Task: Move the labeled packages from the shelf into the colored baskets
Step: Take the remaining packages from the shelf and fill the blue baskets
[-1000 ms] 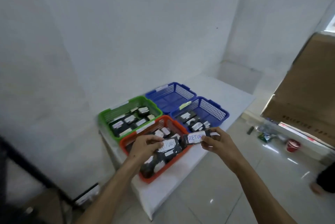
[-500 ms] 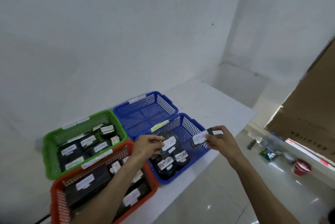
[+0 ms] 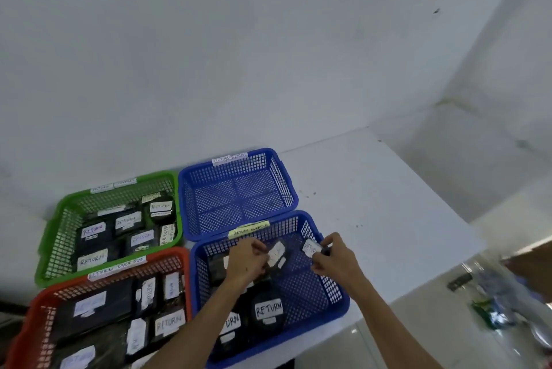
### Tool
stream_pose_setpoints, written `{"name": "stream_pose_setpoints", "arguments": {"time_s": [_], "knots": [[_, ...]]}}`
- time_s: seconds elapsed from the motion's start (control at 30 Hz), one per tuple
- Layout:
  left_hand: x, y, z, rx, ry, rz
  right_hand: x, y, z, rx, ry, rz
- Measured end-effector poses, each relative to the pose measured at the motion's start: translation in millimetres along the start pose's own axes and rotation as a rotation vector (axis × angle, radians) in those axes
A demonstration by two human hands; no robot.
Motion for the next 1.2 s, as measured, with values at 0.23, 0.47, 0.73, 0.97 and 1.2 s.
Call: {"name": "stream_pose_setpoints", "arguments": {"time_s": [0.23, 0.47, 0.73, 0.97, 1.2], "knots": [[-0.2, 32.3, 48.3, 0.094, 0.03, 0.279, -11.2, 1.7, 48.5, 0.009, -0.043, -0.226], [1.9, 61.3, 58.3, -0.141, -0.037, 0.657, -10.2, 28.1, 68.2, 0.011, -0.215, -0.329], [-9.0, 67.5, 60.5, -0.241, 0.265, 0.914, -6.3, 41.1, 76.1, -0.09, -0.284, -0.557], [-29.0, 73.1, 50.4, -0.246, 0.248, 1.005, 7.5, 64.5, 90.6, -0.127, -0.256, -0.522], [-33.9, 71.8, 47.7, -0.18, 0.264, 0.974, 14.9, 78.4, 104.9, -0.085, -0.243, -0.601]]}}
Point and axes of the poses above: each hand's wrist, its own z-axis towards the middle knuckle, its own y-axis out of the palm, x = y × z, the point moved 1 cm from there along z, towards the middle knuckle, and after that the axes turned 12 degrees about y, right-handed, at the moved point
